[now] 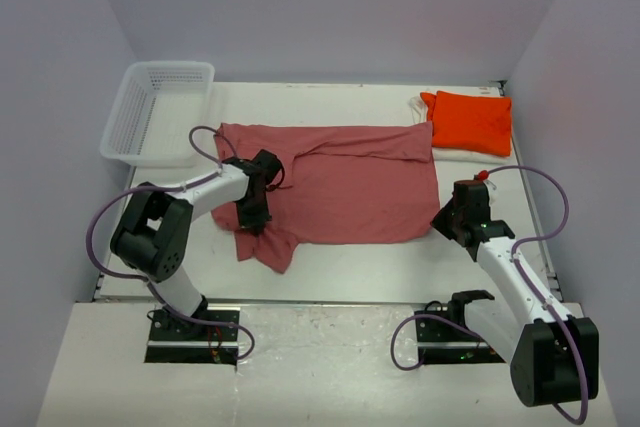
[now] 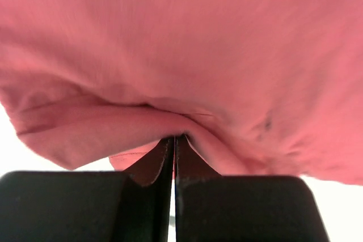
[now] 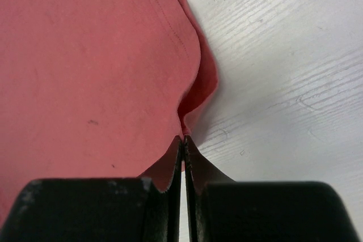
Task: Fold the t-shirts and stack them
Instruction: Grap the side of the flattened tshirt closest away from the robot with both arms
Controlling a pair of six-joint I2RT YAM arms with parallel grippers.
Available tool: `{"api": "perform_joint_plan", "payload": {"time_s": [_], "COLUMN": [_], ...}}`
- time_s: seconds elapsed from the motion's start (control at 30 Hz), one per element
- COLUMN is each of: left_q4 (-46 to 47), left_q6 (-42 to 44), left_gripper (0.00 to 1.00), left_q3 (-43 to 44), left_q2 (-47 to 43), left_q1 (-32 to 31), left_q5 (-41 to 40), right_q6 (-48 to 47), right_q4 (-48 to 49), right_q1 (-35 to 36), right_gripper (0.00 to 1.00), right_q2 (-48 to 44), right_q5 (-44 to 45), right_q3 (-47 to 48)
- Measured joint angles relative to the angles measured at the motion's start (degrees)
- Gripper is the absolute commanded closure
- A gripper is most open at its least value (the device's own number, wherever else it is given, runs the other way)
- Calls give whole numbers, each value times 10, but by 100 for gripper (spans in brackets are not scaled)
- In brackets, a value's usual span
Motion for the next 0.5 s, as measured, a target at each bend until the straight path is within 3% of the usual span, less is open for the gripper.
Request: {"api": "perform_joint_plan", "payload": {"time_s": [0.17, 0.3, 0.5], "left_q4": [17, 9, -2], "left_q6": [11, 5, -47], "left_gripper": [100, 84, 78], "left_q3": [34, 35, -7], "left_q2": [-3, -23, -114], "left_q1": [0, 0, 0], "left_q5": [-30, -31, -1], "right_q6": [0, 0, -1], "right_q4": [1, 2, 4], "right_q1": [0, 1, 1], "right_gripper": [100, 100, 100], "right_q2": [0, 0, 0], "right_q5": [0, 0, -1], "right_q3": [0, 0, 0]}}
